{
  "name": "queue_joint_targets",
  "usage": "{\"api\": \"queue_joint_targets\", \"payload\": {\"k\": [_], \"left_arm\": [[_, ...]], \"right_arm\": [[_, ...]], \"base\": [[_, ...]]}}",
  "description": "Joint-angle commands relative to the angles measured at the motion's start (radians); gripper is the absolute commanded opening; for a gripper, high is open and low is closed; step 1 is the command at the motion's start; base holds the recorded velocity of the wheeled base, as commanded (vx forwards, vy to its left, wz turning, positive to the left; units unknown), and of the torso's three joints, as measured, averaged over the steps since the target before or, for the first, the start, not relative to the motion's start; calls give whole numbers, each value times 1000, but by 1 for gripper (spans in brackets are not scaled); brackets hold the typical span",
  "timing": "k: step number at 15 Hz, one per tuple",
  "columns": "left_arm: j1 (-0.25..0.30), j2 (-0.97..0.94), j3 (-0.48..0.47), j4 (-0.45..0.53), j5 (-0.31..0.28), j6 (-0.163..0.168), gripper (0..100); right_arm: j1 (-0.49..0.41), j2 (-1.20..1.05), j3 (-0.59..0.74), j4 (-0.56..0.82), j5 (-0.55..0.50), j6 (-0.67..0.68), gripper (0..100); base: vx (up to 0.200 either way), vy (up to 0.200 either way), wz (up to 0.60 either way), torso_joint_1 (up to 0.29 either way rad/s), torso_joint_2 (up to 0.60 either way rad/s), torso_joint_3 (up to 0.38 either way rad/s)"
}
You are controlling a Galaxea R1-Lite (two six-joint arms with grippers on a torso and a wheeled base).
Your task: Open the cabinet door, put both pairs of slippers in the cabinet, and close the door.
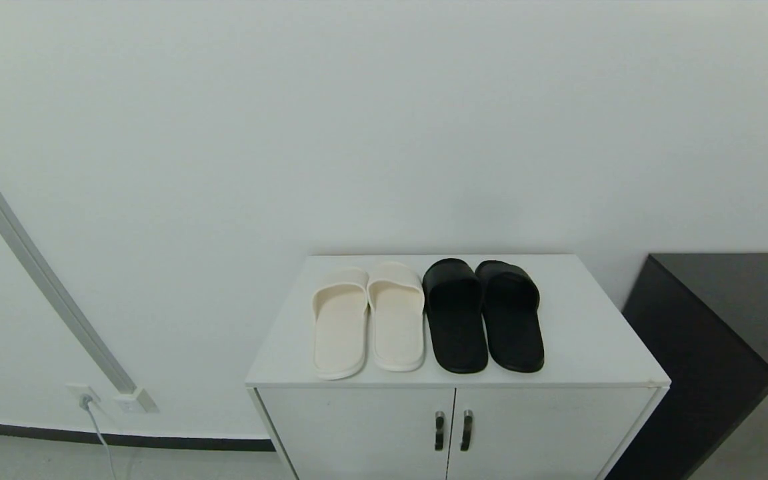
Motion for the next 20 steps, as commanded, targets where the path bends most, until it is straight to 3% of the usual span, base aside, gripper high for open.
{"api": "queue_joint_targets", "payload": {"k": [1, 3, 5, 6, 11, 15, 17, 20], "left_arm": [[0, 1, 0, 0, 1, -1, 0], [0, 1, 0, 0, -2, -1, 0], [1, 1, 0, 0, -1, -1, 0], [0, 1, 0, 0, -2, -3, 0], [0, 1, 0, 0, -4, -1, 0], [0, 1, 0, 1, -4, -1, 0], [0, 1, 0, 0, -4, -1, 0], [0, 1, 0, 0, -4, -1, 0]], "right_arm": [[167, 392, -29, -176, -9, -9, 100], [325, 501, -81, -210, -133, 32, 100], [589, 639, -209, -236, -345, 187, 100], [647, 699, -252, -237, -403, 222, 100], [761, 1003, -422, -289, -544, 359, 100], [782, 1263, -456, -547, -690, 377, 100], [778, 1397, -482, -668, -828, 368, 100], [769, 1514, -545, -733, -862, 334, 100]], "base": [[0, 0, 0, 0, 0, 0], [0, 0, 0, 0, 0, 0], [0, 0, 0, 0, 0, 0], [0, 0, 0, 0, 0, 0], [0, 0, 0, 0, 0, 0], [0, 0, 0, 0, 0, 0], [0, 0, 0, 0, 0, 0], [0, 0, 0, 0, 0, 0]]}}
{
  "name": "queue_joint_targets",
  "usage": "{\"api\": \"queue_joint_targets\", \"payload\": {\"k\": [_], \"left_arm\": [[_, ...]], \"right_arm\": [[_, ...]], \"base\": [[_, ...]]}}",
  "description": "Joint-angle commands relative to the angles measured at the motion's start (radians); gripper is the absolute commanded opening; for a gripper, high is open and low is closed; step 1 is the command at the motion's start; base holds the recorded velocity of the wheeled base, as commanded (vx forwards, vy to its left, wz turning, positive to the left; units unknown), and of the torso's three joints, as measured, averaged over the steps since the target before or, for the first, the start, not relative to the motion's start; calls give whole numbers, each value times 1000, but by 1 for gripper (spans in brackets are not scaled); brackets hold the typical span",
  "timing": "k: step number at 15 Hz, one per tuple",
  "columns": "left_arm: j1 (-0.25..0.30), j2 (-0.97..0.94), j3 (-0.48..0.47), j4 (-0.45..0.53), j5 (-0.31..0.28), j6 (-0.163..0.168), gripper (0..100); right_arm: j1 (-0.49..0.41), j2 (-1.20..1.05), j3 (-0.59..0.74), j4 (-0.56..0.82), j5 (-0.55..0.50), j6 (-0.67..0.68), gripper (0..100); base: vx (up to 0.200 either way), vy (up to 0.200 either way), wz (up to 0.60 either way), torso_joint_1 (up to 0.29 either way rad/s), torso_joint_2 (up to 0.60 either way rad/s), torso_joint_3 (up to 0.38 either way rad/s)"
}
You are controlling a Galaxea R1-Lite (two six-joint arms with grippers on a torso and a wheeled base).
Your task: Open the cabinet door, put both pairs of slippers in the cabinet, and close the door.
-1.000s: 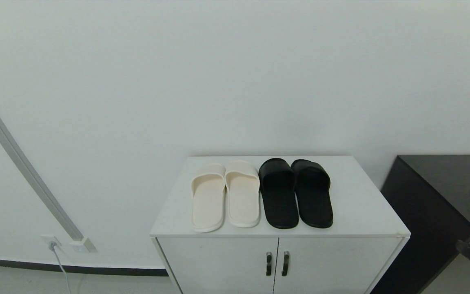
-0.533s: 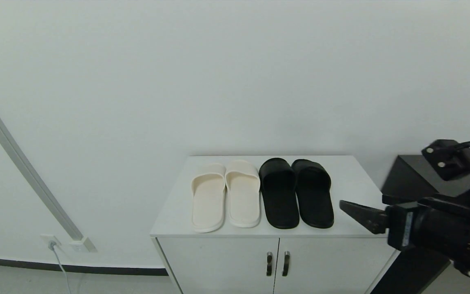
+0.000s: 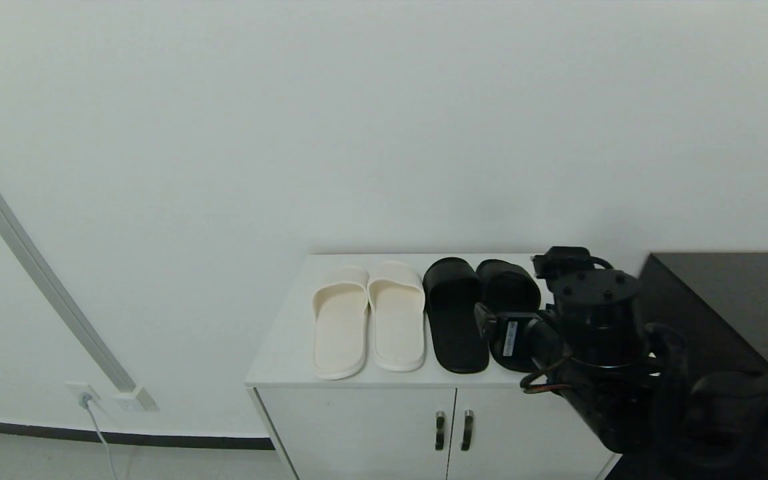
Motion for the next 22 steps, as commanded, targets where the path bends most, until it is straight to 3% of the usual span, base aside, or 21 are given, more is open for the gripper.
{"api": "queue_joint_targets", "payload": {"k": [1, 12, 22], "left_arm": [[0, 1, 0, 1, 0, 0, 0], [0, 1, 0, 1, -3, 0, 0], [0, 1, 0, 1, -4, 0, 0]], "right_arm": [[-11, 150, -68, -22, -17, -9, 100], [-97, 366, -336, -54, 24, -152, 100], [-160, 426, -434, -52, 61, -152, 100]], "base": [[0, 0, 0, 0, 0, 0], [0, 0, 0, 0, 0, 0], [0, 0, 0, 0, 0, 0]]}}
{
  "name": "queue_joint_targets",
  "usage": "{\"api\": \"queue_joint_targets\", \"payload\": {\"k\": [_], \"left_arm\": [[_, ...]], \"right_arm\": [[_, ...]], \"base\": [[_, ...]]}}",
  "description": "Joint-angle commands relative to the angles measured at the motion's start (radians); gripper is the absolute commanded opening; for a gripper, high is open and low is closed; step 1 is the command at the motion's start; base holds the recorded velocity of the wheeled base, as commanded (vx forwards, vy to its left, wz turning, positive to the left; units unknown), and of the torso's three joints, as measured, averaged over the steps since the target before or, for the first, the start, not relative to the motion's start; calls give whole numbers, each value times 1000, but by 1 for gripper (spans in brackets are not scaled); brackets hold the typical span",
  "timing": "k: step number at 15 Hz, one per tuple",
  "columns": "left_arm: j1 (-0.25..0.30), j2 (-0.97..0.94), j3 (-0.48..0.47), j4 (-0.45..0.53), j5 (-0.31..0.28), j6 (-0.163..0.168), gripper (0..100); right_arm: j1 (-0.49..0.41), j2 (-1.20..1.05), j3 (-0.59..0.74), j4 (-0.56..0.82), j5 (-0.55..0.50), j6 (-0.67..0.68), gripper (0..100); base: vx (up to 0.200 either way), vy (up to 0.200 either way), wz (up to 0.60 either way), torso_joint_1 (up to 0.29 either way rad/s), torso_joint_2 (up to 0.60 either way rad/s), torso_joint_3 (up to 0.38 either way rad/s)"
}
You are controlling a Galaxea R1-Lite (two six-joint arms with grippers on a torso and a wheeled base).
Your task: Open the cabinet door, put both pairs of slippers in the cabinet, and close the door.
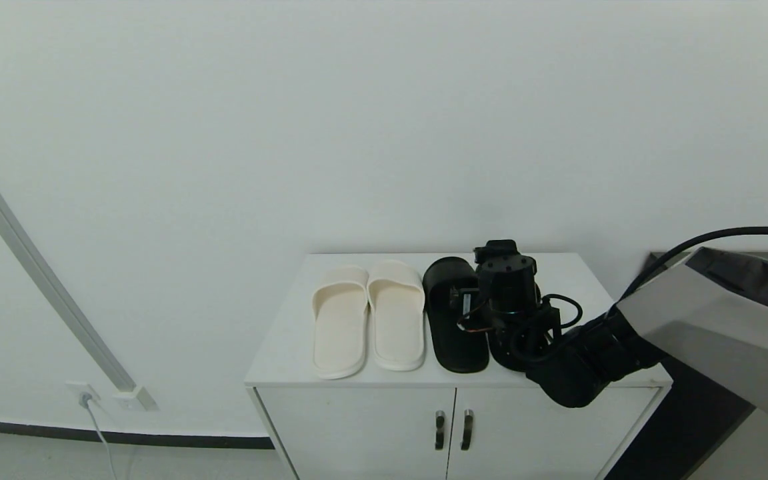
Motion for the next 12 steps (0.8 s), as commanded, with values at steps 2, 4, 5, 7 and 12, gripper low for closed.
{"api": "queue_joint_targets", "payload": {"k": [2, 4, 5, 7, 12], "left_arm": [[0, 1, 0, 0, 0, 0, 0], [0, 1, 0, 0, 0, 0, 0], [0, 1, 0, 0, 0, 0, 0], [0, 1, 0, 0, 0, 0, 0], [0, 1, 0, 0, 2, 0, 0]], "right_arm": [[-6, 19, -26, 1, 9, 0, 100], [-11, 31, -40, 1, 9, 0, 100], [-11, 33, -40, 1, 9, 0, 100], [-13, 37, -40, 0, 9, 0, 0], [-14, 33, -28, -6, 7, 1, 0]], "base": [[0, 0, 0, 0, 0, 0], [0, 0, 0, 0, 0, 0], [0, 0, 0, 0, 0, 0], [0, 0, 0, 0, 0, 0], [0, 0, 0, 0, 0, 0]]}}
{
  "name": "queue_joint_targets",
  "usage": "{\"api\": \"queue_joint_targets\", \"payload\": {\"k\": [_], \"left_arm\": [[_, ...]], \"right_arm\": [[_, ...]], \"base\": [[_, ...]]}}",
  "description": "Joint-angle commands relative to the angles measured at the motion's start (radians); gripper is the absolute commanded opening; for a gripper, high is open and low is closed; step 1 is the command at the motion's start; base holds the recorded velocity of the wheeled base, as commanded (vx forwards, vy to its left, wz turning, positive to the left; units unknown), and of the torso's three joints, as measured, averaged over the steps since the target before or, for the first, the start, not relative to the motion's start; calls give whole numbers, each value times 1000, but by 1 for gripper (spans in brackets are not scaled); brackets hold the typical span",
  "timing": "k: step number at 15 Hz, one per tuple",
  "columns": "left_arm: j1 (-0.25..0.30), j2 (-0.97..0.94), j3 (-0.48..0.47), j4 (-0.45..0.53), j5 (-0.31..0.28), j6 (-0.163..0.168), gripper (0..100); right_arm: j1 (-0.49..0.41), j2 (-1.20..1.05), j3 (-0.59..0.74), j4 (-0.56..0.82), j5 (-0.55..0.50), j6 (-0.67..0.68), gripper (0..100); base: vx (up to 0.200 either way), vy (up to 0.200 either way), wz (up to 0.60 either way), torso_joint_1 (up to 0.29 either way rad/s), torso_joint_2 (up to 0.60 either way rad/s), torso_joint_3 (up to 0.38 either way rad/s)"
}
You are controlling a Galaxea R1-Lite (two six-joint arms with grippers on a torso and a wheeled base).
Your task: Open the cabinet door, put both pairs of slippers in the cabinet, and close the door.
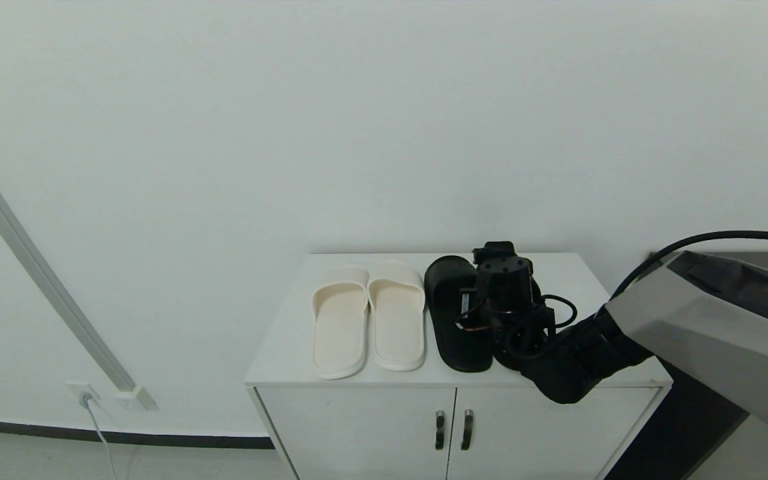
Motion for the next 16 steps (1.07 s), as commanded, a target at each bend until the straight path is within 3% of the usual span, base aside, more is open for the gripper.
{"api": "queue_joint_targets", "payload": {"k": [1, 5, 10, 16], "left_arm": [[0, 1, 0, 0, 1, -1, 0], [0, 1, 0, 0, 1, -1, 0], [0, 1, 0, 0, 2, -1, 0], [0, 1, 0, 0, 1, -1, 0]], "right_arm": [[1, -17, 4, 0, -1, 0, 0], [-3, -141, 73, -2, 24, -76, 0], [10, -351, 309, -38, 234, -132, 0], [33, -565, 582, 17, 551, -139, 0]], "base": [[0, 0, 0, 0, 0, 0], [0, 0, 0, 0, 0, 0], [0, 0, 0, 0, 0, 0], [0, 0, 0, 0, 0, 0]]}}
